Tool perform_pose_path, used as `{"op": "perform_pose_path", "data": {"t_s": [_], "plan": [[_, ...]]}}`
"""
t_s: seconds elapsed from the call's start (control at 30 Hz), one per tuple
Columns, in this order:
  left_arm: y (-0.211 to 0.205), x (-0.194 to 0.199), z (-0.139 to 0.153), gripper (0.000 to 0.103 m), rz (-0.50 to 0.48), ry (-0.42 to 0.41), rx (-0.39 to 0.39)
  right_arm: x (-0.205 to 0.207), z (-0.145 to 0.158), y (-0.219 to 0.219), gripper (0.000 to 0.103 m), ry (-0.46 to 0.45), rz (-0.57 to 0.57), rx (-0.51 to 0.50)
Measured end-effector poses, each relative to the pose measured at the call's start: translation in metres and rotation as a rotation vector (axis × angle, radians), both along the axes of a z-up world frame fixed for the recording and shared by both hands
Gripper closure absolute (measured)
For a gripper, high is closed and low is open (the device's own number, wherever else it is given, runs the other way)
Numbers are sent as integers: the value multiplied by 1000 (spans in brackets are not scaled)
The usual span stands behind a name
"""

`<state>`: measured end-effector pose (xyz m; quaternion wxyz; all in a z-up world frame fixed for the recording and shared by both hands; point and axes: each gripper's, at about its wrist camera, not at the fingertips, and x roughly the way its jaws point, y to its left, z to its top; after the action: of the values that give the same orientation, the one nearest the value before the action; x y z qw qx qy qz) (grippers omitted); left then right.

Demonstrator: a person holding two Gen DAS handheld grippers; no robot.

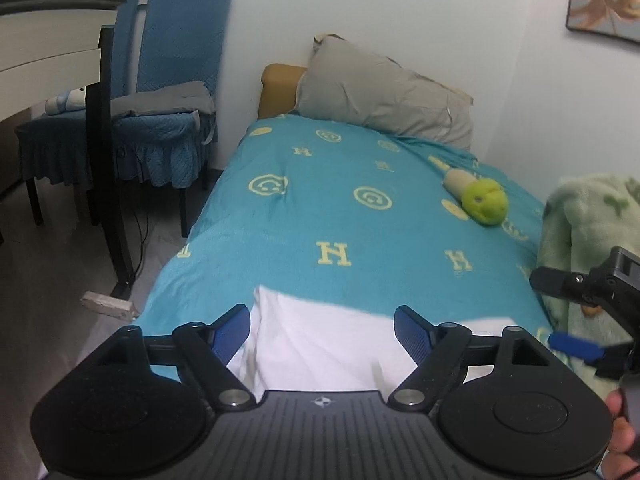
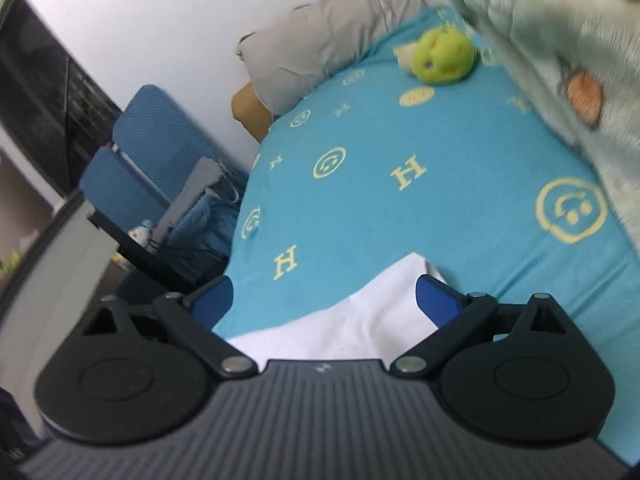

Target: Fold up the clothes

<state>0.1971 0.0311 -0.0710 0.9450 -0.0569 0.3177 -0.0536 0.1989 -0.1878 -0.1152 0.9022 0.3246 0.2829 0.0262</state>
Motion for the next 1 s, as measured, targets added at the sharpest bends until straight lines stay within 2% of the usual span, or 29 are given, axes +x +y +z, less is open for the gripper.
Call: {"op": "perform_pose_path", "data": {"t_s": [0.03,0.07,0.1,0.13,0.2,0.33,0.47,0.63,0.83,1.0], "plan": [[-2,-2,-2,22,-11,8,9,-1,0,2,8,11,22,-24],[-3,-3,-5,22,-20,17,22,3,-3,6,27,44,54,-53],[-5,-3,-8,22,-27,26,39,7,-7,10,41,81,87,-82],[-7,-2,-12,22,-35,35,53,12,-12,14,43,100,107,-114],[-10,4,-21,22,-47,58,70,24,-23,23,60,136,145,-178],[-11,17,-42,22,-62,111,74,41,-43,32,62,172,187,-261],[-10,24,-54,23,-52,145,97,41,-48,31,63,165,198,-267],[-11,4,-40,24,-63,114,96,22,-36,35,61,155,179,-279],[-18,-40,-11,23,-96,72,81,-20,-13,40,61,120,181,-301],[-29,-63,-9,22,-128,98,66,-48,-4,42,61,130,194,-362]]}}
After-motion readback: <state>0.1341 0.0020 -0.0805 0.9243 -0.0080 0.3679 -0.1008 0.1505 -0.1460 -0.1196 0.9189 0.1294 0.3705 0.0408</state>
